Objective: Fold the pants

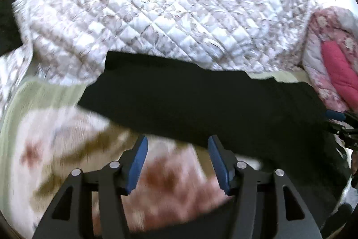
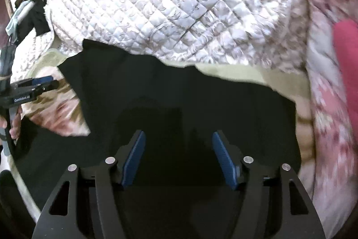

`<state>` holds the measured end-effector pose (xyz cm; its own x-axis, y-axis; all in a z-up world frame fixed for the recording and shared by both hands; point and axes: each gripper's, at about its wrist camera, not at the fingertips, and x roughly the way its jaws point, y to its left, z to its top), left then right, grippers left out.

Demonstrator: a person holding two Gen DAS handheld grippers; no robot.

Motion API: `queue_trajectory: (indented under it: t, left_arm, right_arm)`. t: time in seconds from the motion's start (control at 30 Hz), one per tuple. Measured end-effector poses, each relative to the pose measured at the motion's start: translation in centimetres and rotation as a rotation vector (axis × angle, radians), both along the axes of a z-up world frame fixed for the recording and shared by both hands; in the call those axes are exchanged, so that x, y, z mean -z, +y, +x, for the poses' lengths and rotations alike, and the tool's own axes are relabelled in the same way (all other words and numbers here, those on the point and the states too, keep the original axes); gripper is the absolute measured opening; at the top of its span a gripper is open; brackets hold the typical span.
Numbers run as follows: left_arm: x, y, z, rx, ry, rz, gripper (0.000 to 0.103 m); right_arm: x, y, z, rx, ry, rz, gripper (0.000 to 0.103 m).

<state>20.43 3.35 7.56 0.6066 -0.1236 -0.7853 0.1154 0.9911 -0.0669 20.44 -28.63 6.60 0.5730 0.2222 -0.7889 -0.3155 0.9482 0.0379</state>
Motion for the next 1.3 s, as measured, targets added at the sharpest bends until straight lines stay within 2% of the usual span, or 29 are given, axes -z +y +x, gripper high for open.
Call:
queue_trajectory:
  t: [0.17, 0.33, 0.47, 0.53, 0.57, 0.6, 0.63, 0.67, 0.73, 0.77, 0.8, 0.93, 1.07, 1.17, 1.23, 1.3]
  left_arm:
    - [1.7, -0.5, 5.9, -0.004, 0.008, 0.019, 0.059]
    - [3.8, -1.7, 10.3, -0.006, 0.019, 0.078, 0.06]
    - [5.7, -2.4, 12.4, -0.015, 0.037, 0.091, 0.06]
    - [6.0, -2.8, 12.5, -0.011, 0.018, 0.101, 0.065]
    - [6.2, -3.1, 12.5, -0.011, 0.015, 0.114, 0.064]
    - [6.4, -3.4, 12.4, -0.011, 0.009, 0.129, 0.062]
    - [6.6, -3.8, 12.3, -0.003, -0.002, 0.145, 0.053]
    - [6.6, -4.3, 12.0, 0.011, -0.011, 0.159, 0.047]
    - [6.4, -5.8, 11.5, 0.041, -0.038, 0.21, 0.015]
    - [6.2, -6.4, 11.1, 0.049, -0.052, 0.242, 0.004]
    - [5.8, -6.8, 10.8, 0.054, -0.06, 0.257, 0.004]
    - [2.6, -5.9, 7.9, 0.028, -0.109, 0.195, 0.004]
    - [-1.6, -3.5, 1.4, -0.005, -0.187, 0.074, 0.004]
    - [-3.3, -1.9, -4.9, -0.012, -0.224, 0.007, 0.004]
    - [-2.8, -1.2, -9.1, -0.011, -0.205, -0.039, 0.004]
    - [-1.4, -1.1, -12.9, -0.018, -0.174, -0.071, 0.005]
  right_arm:
    - [1.2, 0.4, 6.2, -0.019, 0.02, -0.004, 0.063]
    - [3.4, 1.4, 11.3, -0.037, 0.07, -0.022, 0.063]
    - [5.9, 2.2, 13.6, -0.042, 0.152, -0.048, 0.063]
    - [6.2, 2.7, 13.4, -0.052, 0.127, -0.077, 0.063]
    - [6.2, 2.9, 13.3, -0.052, 0.124, -0.086, 0.053]
    - [5.9, 3.0, 13.0, -0.048, 0.112, -0.09, 0.033]
    - [5.5, 3.3, 12.7, -0.062, 0.104, -0.07, 0.014]
    - [5.1, 3.6, 12.3, -0.062, 0.098, -0.072, 0.007]
    - [3.8, 4.3, 10.8, -0.069, 0.055, -0.097, 0.007]
    - [3.0, 4.4, 10.3, -0.069, 0.045, -0.091, 0.007]
    - [2.1, 4.4, 9.5, -0.071, 0.031, -0.08, 0.007]
    - [-2.7, 3.7, 4.0, -0.082, -0.057, -0.023, 0.007]
    - [-5.6, 2.5, -3.6, -0.093, -0.109, 0.062, 0.007]
    - [-4.8, 2.0, -9.9, -0.084, -0.083, 0.129, 0.007]
    - [-2.9, 1.6, -13.9, -0.065, -0.038, 0.155, 0.007]
    - [-0.1, 1.8, -17.2, -0.04, 0.045, 0.173, 0.008]
